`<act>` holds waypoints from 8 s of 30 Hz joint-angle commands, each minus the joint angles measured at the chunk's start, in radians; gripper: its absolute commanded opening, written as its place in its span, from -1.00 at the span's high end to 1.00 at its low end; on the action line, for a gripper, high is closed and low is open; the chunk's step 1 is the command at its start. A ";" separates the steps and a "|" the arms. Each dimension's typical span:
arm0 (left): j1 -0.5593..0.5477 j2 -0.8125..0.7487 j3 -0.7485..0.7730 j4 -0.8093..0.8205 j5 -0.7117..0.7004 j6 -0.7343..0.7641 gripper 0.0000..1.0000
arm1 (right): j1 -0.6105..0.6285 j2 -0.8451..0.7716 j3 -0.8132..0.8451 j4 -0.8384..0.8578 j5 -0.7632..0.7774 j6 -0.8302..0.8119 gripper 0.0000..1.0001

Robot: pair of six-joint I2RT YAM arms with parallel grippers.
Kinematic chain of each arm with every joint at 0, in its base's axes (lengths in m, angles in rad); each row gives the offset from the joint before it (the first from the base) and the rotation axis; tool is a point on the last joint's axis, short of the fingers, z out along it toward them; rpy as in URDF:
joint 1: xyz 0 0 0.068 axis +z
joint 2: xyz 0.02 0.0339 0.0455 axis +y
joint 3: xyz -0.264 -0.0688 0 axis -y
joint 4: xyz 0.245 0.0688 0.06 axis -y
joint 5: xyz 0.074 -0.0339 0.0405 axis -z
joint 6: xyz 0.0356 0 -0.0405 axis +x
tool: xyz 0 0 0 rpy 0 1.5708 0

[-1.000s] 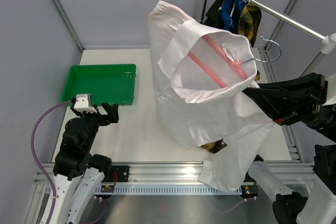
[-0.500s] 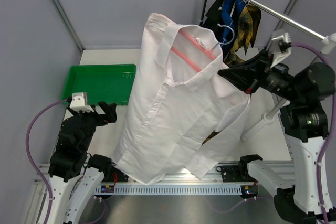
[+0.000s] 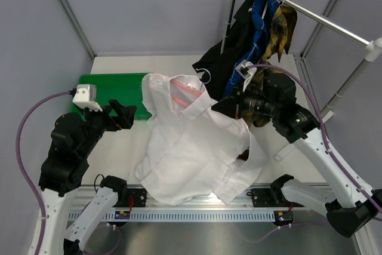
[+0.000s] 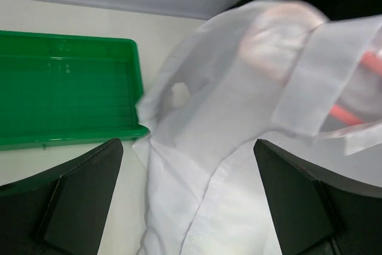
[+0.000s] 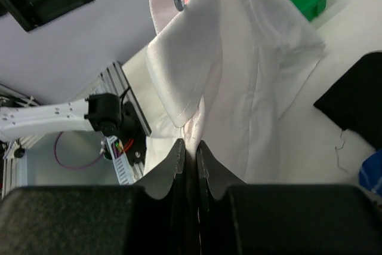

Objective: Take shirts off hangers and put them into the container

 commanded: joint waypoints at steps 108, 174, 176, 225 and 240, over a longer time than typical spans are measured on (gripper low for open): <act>-0.700 0.503 0.089 0.445 -0.281 0.039 0.37 | 0.295 0.017 -0.164 0.188 0.210 0.000 1.00; -0.700 0.420 -0.035 0.568 -0.420 0.140 1.00 | 0.399 0.257 0.161 0.122 0.522 -0.071 0.16; -0.700 0.415 -0.037 0.567 -0.420 0.140 1.00 | 0.399 0.254 0.157 0.119 0.522 -0.072 0.43; -0.700 0.510 0.089 0.524 -0.612 0.157 1.00 | 0.401 0.022 0.149 -0.151 0.869 -0.069 -0.12; -0.700 0.610 0.158 0.485 -0.787 0.091 1.00 | 0.504 0.172 0.281 -0.149 0.976 0.108 -0.19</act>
